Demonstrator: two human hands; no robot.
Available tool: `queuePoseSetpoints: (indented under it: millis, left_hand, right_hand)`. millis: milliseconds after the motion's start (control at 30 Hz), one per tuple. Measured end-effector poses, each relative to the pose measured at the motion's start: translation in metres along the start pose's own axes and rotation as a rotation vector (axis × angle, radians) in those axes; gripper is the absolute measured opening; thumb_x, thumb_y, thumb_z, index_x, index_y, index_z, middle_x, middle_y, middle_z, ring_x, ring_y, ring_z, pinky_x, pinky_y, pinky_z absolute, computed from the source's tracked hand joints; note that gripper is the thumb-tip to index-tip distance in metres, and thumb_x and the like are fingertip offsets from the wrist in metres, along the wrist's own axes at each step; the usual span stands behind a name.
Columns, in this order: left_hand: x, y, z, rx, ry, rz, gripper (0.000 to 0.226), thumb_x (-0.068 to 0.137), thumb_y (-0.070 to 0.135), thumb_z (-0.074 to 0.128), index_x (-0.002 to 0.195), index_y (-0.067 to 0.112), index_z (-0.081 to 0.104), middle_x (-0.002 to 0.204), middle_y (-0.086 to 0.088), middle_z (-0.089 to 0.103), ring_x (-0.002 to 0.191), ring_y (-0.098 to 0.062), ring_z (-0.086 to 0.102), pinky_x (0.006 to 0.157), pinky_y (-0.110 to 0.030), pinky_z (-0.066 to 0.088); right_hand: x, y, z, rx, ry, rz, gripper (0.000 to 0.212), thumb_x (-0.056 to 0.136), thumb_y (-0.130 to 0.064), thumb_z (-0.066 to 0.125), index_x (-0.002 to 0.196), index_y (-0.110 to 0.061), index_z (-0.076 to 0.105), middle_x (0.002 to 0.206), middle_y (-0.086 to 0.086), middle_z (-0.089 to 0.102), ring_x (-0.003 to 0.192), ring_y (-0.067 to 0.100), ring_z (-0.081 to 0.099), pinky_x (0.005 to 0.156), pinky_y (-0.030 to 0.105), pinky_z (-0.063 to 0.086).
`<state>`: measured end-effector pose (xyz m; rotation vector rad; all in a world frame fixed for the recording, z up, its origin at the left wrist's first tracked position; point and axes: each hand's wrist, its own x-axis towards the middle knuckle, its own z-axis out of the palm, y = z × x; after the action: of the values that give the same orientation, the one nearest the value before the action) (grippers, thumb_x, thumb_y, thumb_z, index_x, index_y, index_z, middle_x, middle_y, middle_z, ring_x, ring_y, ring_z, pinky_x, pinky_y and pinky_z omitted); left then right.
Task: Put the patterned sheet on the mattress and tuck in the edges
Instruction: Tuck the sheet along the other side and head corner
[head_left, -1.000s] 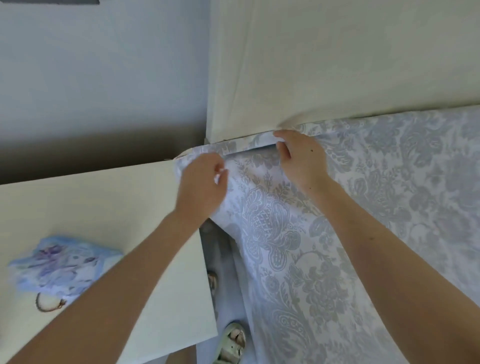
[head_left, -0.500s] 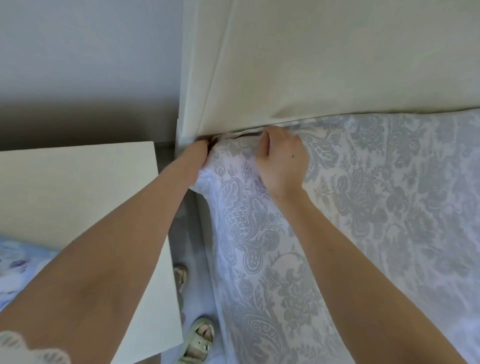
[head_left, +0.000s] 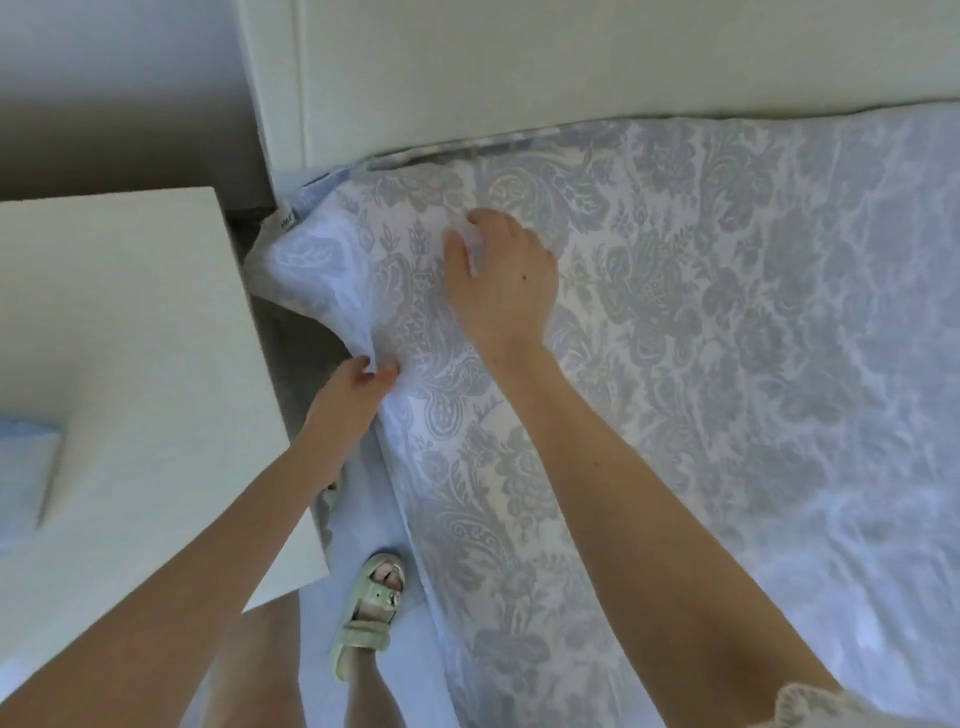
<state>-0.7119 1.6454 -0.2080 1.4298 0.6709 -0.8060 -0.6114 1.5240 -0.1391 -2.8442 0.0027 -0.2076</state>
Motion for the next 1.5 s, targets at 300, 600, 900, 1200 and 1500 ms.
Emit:
queuePoseSetpoints:
  millis: [300,600,900,1200,1500]
  left_hand:
    - [-0.01,0.004,0.009,0.128,0.427,0.302,0.029,0.091,0.027,0.058,0.076,0.002,0.054,0.064,-0.005,0.05,0.061,-0.015,0.045,0.065,-0.033,0.042]
    - [-0.002,-0.005,0.008,0.059,0.539,0.206,0.017,0.093,0.03,0.053,0.082,0.017,0.057,0.07,0.01,0.05,0.071,-0.011,0.05,0.075,-0.033,0.046]
    - [-0.054,-0.075,0.019,-0.224,0.168,-0.071,0.035,0.097,0.046,0.041,0.115,0.02,0.056,0.103,0.0,0.057,0.095,-0.019,0.055,0.087,-0.042,0.049]
    - [-0.064,-0.093,0.054,-0.591,0.026,-0.226,0.057,0.098,0.053,0.022,0.146,0.022,0.03,0.151,0.002,0.035,0.139,-0.02,0.032,0.113,-0.04,0.027]
    - [-0.055,-0.022,0.032,-0.615,0.318,0.057,0.018,0.095,0.028,0.047,0.1,0.022,0.063,0.105,-0.004,0.063,0.099,-0.018,0.058,0.1,-0.033,0.044]
  right_hand:
    - [-0.136,0.029,-0.019,-0.369,-0.349,0.039,0.075,0.066,-0.059,0.072,0.121,-0.009,0.059,0.114,0.013,0.061,0.094,0.029,0.06,0.063,0.035,0.051]
    - [-0.138,0.029,-0.025,-0.222,-0.287,-0.014,0.055,0.072,-0.047,0.074,0.109,-0.008,0.062,0.101,0.013,0.061,0.081,0.029,0.058,0.055,0.033,0.049]
    - [-0.138,0.054,-0.041,-0.141,-0.379,0.08,0.032,0.091,-0.036,0.053,0.108,-0.009,0.058,0.095,0.004,0.062,0.083,0.024,0.058,0.059,0.029,0.043]
    - [-0.159,0.074,-0.063,0.046,-0.627,-0.05,0.038,0.094,-0.027,0.052,0.132,-0.019,0.052,0.128,0.004,0.056,0.114,0.025,0.054,0.088,0.033,0.047]
    - [-0.089,0.04,-0.062,-0.025,-0.313,-0.509,0.024,0.088,-0.016,0.05,0.102,-0.008,0.069,0.099,0.006,0.071,0.086,0.031,0.065,0.066,0.035,0.053]
